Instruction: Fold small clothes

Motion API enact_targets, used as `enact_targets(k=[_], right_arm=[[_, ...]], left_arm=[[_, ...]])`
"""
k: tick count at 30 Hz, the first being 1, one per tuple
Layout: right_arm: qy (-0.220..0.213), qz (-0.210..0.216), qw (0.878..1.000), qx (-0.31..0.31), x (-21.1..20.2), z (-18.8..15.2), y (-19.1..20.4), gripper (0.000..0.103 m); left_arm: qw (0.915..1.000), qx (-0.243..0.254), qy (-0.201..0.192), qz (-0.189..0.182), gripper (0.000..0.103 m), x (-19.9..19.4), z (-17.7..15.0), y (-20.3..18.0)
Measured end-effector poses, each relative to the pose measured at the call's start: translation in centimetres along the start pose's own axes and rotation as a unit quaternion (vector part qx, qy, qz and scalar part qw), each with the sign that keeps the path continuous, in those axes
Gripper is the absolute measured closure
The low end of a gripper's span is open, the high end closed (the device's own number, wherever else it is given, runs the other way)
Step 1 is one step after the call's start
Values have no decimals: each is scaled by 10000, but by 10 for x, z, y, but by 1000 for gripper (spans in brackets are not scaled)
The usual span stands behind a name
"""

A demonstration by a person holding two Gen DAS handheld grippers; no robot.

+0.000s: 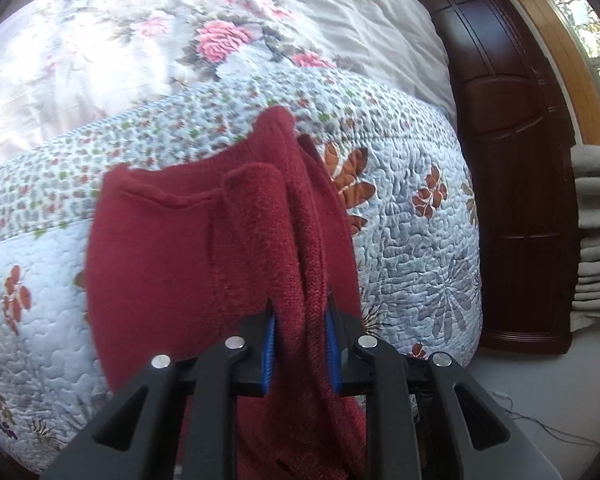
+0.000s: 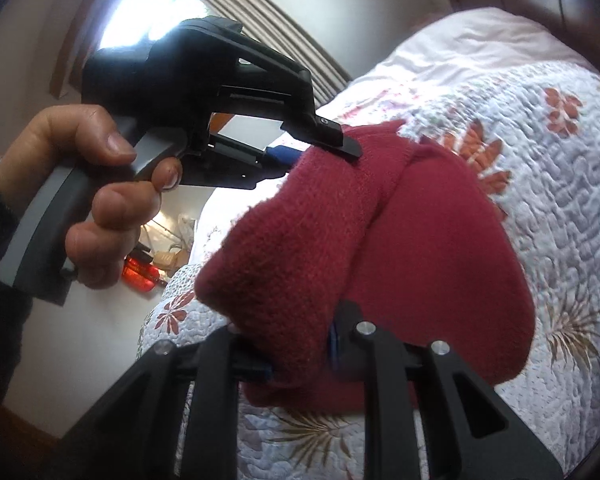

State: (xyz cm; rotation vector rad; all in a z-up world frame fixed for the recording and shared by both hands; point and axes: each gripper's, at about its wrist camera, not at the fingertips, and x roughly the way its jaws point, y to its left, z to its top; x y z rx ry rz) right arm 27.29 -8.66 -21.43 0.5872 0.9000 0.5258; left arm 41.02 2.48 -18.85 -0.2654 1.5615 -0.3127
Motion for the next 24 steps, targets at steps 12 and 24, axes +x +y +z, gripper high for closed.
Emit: enact_targets(k=[12, 24], right_arm=[[309, 878, 9852, 1441, -2, -39, -90, 67], [917, 1471, 9835, -512, -76, 3, -81, 51]], left_arm=[[9993, 314, 30, -223, 27, 31, -6, -40], [9897, 719, -1068, -619, 16, -71, -115, 33]])
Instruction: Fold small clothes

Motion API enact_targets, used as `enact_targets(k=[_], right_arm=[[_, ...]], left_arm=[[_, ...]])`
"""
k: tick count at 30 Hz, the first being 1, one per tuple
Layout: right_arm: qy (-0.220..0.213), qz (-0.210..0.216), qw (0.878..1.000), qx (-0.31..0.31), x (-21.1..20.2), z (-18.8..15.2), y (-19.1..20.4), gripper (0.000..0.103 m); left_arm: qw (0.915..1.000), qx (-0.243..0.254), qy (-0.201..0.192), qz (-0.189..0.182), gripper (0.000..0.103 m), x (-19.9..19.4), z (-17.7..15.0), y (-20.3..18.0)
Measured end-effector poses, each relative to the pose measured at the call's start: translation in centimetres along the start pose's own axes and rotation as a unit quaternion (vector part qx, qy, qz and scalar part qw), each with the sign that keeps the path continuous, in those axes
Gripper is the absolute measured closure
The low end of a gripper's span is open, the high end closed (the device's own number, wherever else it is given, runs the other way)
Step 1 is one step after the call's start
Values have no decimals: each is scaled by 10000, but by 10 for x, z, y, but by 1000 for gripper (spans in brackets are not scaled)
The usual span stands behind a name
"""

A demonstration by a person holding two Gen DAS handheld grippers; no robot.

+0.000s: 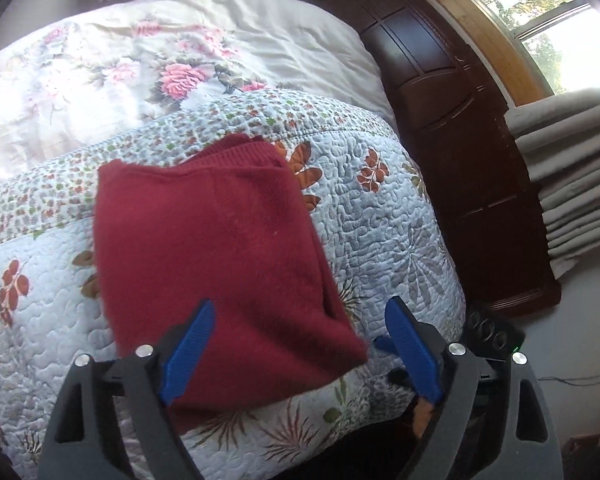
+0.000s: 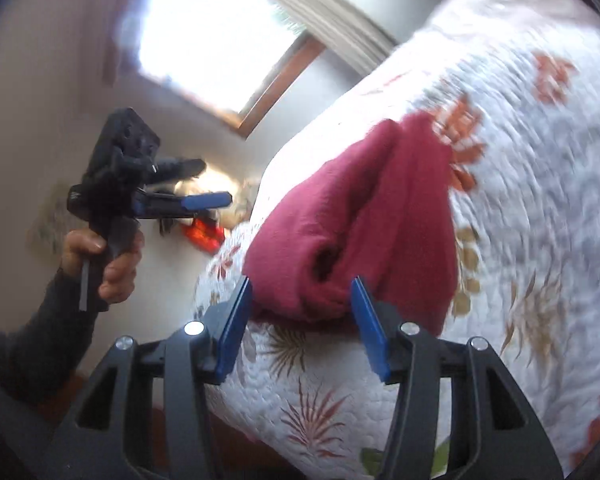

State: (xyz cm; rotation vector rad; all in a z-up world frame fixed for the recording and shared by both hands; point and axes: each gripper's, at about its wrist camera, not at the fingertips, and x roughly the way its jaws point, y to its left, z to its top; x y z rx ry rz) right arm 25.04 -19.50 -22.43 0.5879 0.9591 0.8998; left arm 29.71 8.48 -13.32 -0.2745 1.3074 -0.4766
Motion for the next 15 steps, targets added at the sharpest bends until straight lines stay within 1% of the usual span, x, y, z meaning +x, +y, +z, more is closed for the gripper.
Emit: enact_targets(k=[2, 3, 4, 7, 9, 10, 11, 12, 13, 14, 15], right_arm=[[371, 12, 9985, -409, 13, 15, 14, 46], [547, 37, 9973, -495, 22, 22, 16, 46], [754, 100, 9960, -479, 34, 28, 15, 46], [1280, 57, 9912, -345, 66, 36, 5, 42], [1521, -95, 9877, -347, 78, 35, 0, 42], [1609, -84, 9865, -288, 83, 36, -4, 42], [1687, 1, 9855, -199, 83, 34, -8, 46], [1794, 103, 9836, -134, 84, 32, -11, 57], [1917, 224, 9811, -110, 82, 28, -13, 87], [1968, 281, 9799, -152, 81, 27, -15, 94], [2015, 335, 9787, -217, 78, 28, -15, 95]], left_arm=[[9997, -205, -47, -104, 16, -7, -25, 17], [9994, -319, -63, -148, 16, -9, -36, 25], [9990, -406, -72, -170, 16, -11, -45, 33], [9980, -612, -113, -133, 16, -18, -66, 48], [9976, -641, -162, -202, 16, -23, -73, 53], [9976, -620, -188, -236, 16, -26, -77, 54], [9977, -590, -183, -283, 16, -27, -79, 54], [9977, -563, -153, -343, 16, -27, -82, 55], [9978, -529, -100, -395, 16, -25, -84, 55], [9977, -505, -54, -442, 16, -23, -86, 55], [9973, -515, -10, -527, 16, -20, -87, 55]])
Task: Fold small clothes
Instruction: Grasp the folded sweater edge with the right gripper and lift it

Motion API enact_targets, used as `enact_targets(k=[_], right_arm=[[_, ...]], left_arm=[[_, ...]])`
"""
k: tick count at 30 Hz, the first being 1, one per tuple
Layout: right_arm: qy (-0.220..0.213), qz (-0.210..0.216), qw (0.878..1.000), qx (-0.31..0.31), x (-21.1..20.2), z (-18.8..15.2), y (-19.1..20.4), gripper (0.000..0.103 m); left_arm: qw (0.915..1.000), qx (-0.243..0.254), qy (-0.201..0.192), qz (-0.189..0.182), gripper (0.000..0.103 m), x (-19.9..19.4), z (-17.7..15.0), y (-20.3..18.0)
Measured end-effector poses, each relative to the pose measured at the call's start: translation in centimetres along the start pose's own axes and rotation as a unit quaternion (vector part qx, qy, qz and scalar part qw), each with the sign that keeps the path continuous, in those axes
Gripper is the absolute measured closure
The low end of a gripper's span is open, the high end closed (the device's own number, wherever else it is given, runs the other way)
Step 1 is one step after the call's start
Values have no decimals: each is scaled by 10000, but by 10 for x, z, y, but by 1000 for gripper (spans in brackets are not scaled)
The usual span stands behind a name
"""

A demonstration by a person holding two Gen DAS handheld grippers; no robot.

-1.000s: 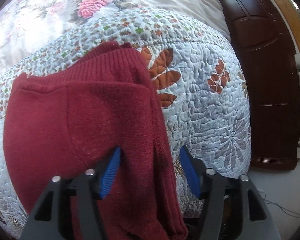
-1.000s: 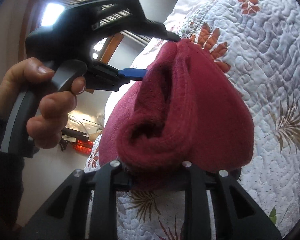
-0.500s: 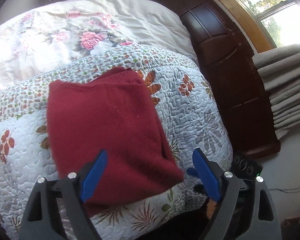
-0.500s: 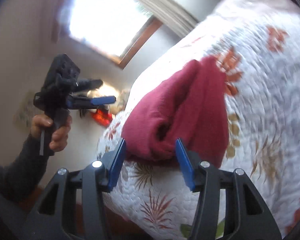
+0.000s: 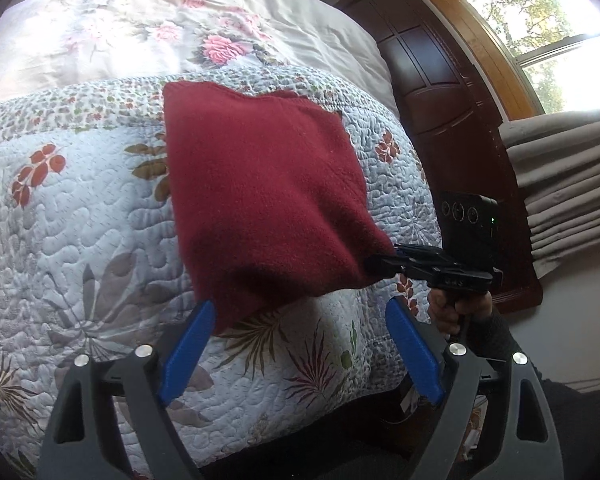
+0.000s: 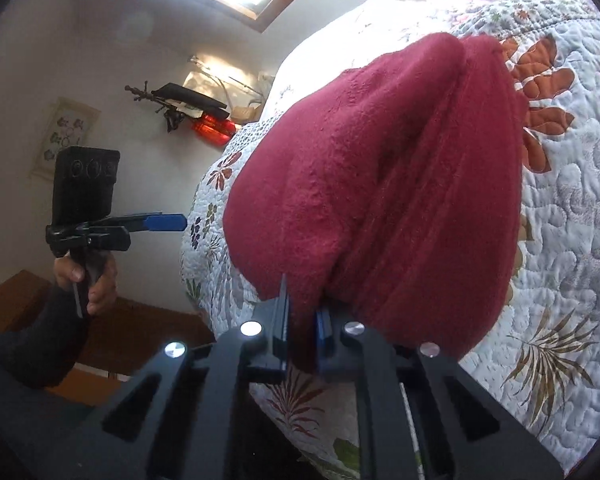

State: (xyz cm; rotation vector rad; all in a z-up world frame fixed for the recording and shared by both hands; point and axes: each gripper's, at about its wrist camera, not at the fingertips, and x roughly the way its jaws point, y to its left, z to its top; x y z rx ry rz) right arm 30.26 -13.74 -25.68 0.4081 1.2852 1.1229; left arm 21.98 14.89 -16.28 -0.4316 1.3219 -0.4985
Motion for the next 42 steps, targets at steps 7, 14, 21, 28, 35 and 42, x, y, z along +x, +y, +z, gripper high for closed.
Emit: enact_targets(k=[7, 14, 21, 28, 35, 42], right_arm=[[-349, -165, 9986, 357, -61, -8, -31, 96], [-88, -239, 9972, 708, -22, -32, -52, 94], [-555, -21, 9954, 777, -57, -14, -41, 55], [-837, -279, 9898, 1117, -41, 52, -58, 53], [-1072, -701, 9891, 722, -45, 78, -41, 95], [-797, -1426, 9778, 1310, -22, 67, -98, 94]], left_arm=[[9986, -187, 156, -463, 17, 8, 3, 6], [9926, -8, 273, -1182, 17, 28, 23, -16], [9905, 196, 828, -1083, 17, 88, 32, -28], [9897, 178, 996, -1011, 17, 110, 22, -27], [9888, 89, 961, -1141, 17, 112, 19, -21], [9868, 21, 986, -1287, 18, 120, 18, -21]])
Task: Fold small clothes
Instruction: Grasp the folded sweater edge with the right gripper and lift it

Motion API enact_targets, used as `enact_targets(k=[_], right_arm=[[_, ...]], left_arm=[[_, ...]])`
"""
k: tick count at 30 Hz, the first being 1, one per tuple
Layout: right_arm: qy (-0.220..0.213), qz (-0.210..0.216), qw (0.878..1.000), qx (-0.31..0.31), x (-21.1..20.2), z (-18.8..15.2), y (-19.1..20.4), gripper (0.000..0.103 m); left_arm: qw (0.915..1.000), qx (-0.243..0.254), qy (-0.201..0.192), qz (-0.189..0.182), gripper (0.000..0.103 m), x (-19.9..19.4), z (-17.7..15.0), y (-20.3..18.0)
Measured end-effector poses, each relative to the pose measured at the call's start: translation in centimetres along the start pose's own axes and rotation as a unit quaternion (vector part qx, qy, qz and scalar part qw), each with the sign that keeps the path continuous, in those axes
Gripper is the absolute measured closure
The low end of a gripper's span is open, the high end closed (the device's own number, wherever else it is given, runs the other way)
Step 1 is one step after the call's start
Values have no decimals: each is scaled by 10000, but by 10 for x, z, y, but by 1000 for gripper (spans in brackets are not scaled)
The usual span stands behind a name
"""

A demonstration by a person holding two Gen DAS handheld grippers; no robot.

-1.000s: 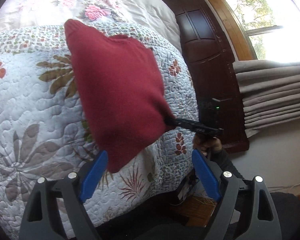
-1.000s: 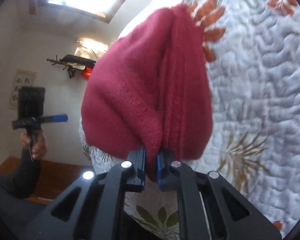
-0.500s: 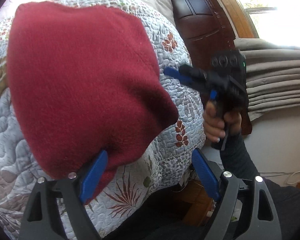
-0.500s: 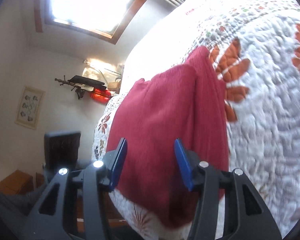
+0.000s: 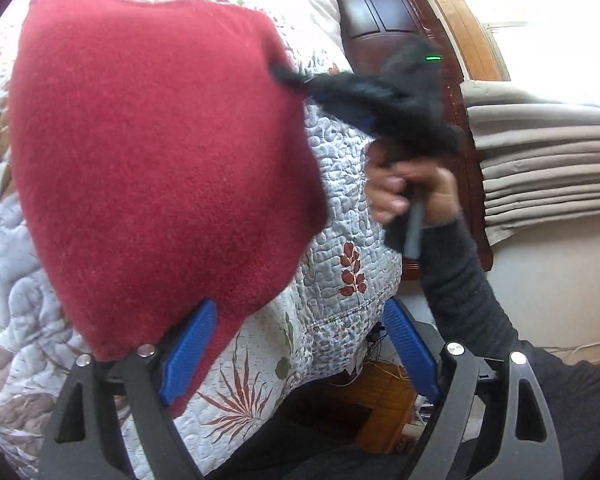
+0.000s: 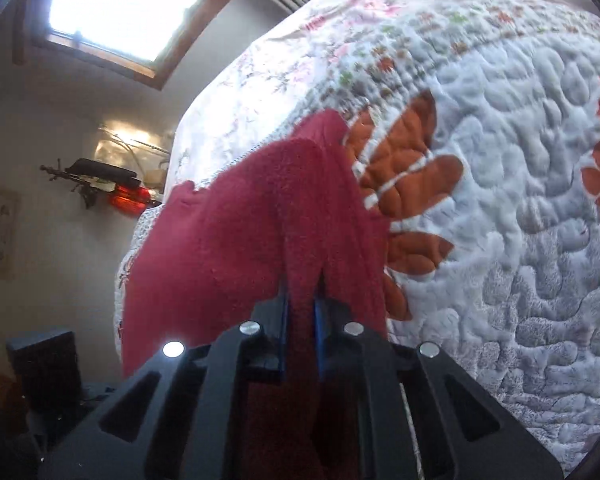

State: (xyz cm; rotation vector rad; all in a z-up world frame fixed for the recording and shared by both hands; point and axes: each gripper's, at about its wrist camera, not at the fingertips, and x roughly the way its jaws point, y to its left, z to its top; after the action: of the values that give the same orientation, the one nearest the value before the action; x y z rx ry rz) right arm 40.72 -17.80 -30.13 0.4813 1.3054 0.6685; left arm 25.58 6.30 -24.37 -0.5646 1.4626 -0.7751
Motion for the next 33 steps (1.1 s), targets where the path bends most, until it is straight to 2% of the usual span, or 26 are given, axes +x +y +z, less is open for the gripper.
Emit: enact_targets(k=[2, 3, 5, 8, 10, 13, 14, 15, 16, 17, 18, 22, 26, 28, 31, 33], right_arm=[[-99, 142, 9994, 288, -5, -3, -13, 93], [-219, 50, 9994, 249, -14, -6, -20, 93], [-332, 315, 9984, 340, -29, -11, -25, 90], [-476, 557, 9965, 400, -62, -23, -31, 74], [-474, 689, 9961, 294, -79, -44, -28, 61], [-168, 784, 9967, 125, -84, -79, -25, 46], [-43, 736, 9973, 33, -70, -91, -7, 41], [84, 669, 9977, -42, -60, -98, 2, 41], [231, 590, 9980, -66, -49, -107, 5, 45], [351, 553, 9978, -80, -40, -109, 4, 84], [421, 500, 9978, -134, -36, -111, 2, 94], [6, 545, 9983, 221, -54, -116, -20, 95], [127, 505, 9972, 527, -39, -129, -38, 95], [141, 421, 9978, 490, -35, -129, -33, 96], [-326, 518, 9979, 217, -59, -127, -6, 96], [-172, 432, 9978, 463, -48, -128, -21, 96]], left_arm=[[10000, 13, -17, -43, 18, -6, -2, -4], [9999, 79, -60, -40, 18, -12, -3, -7], [9996, 157, -218, -80, 17, -24, -6, -12], [9985, 96, -513, -146, 17, -45, -5, -6], [9978, -73, -628, -179, 17, -48, -5, 0], [9975, -157, -663, -188, 17, -50, -7, 6], [9976, -158, -644, -173, 17, -51, -5, 6], [9978, -163, -624, -177, 17, -49, -6, 6], [9978, -176, -608, -181, 17, -50, -5, 5], [9978, -200, -597, -193, 17, -48, -5, 5], [9978, -226, -590, -203, 17, -48, -4, 3], [9975, -163, -675, -120, 15, -57, -11, -4], [9960, -371, -802, -91, 13, -68, -23, 9], [9947, -565, -855, -54, 13, -73, -30, 18], [9931, -633, -986, -13, 13, -83, -40, 23], [9920, -705, -1051, -20, 9, -87, -46, 29]])
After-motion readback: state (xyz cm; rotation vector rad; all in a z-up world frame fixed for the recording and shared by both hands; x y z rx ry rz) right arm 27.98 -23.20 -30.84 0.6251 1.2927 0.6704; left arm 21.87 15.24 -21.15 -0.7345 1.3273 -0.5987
